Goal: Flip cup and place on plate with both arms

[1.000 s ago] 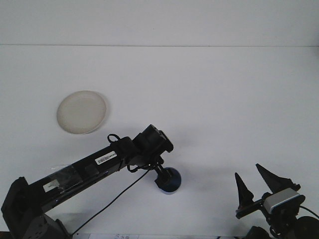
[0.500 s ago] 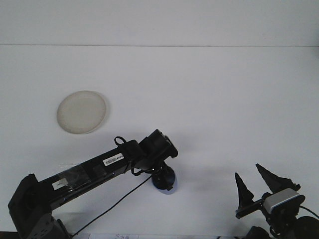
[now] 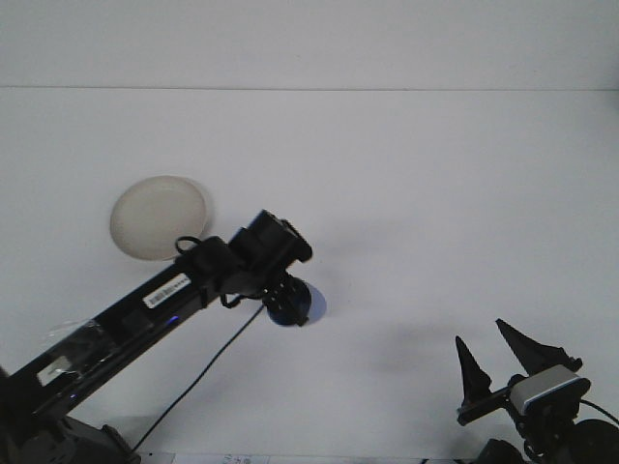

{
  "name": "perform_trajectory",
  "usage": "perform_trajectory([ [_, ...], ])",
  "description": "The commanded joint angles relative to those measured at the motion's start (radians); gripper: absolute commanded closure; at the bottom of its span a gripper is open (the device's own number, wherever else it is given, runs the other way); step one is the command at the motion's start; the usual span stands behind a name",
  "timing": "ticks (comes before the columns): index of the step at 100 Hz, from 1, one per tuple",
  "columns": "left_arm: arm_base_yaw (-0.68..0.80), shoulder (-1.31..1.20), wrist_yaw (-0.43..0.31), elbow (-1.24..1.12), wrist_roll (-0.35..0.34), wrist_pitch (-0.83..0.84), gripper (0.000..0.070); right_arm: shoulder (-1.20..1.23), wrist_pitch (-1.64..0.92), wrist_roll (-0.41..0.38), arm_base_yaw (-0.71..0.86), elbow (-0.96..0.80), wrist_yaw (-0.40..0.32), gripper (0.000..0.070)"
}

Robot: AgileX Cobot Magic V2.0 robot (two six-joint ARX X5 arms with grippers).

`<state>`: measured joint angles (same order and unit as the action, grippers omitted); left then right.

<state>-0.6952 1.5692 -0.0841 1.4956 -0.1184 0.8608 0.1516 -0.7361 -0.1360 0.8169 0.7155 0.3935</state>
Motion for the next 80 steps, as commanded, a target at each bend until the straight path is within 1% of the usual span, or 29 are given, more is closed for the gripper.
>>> perform_trajectory([
  [1, 0.068, -0.009, 0.015, 0.048, -0.011, 0.025, 0.0696, -0.001, 0.006, 0.001, 0.008, 0.004, 0.000, 0.0232],
  [12, 0.235, -0.019, 0.018, 0.102, -0.011, 0.063, 0.0695, -0.001, 0.006, 0.001, 0.008, 0.004, 0.000, 0.0232],
  [21, 0.375, -0.010, 0.029, 0.134, -0.011, 0.061, 0.0695, -0.001, 0.006, -0.002, 0.008, 0.004, 0.000, 0.0232],
  [28, 0.460, 0.003, 0.048, 0.154, -0.011, 0.053, 0.0695, -0.001, 0.006, -0.005, 0.008, 0.004, 0.000, 0.0232],
  [38, 0.564, 0.027, 0.051, 0.188, -0.011, 0.051, 0.0695, -0.001, 0.006, -0.010, 0.008, 0.004, -0.001, 0.0232],
  [57, 0.681, 0.099, 0.051, 0.217, -0.004, 0.054, 0.0695, -0.001, 0.006, -0.022, 0.008, 0.004, -0.001, 0.0232],
  [66, 0.710, 0.142, 0.052, 0.218, -0.002, 0.050, 0.0695, 0.000, 0.006, -0.022, 0.008, 0.004, -0.001, 0.0232],
  [80, 0.740, 0.201, 0.079, 0.218, 0.005, 0.024, 0.0695, 0.000, 0.006, -0.026, 0.008, 0.004, -0.001, 0.0232],
])
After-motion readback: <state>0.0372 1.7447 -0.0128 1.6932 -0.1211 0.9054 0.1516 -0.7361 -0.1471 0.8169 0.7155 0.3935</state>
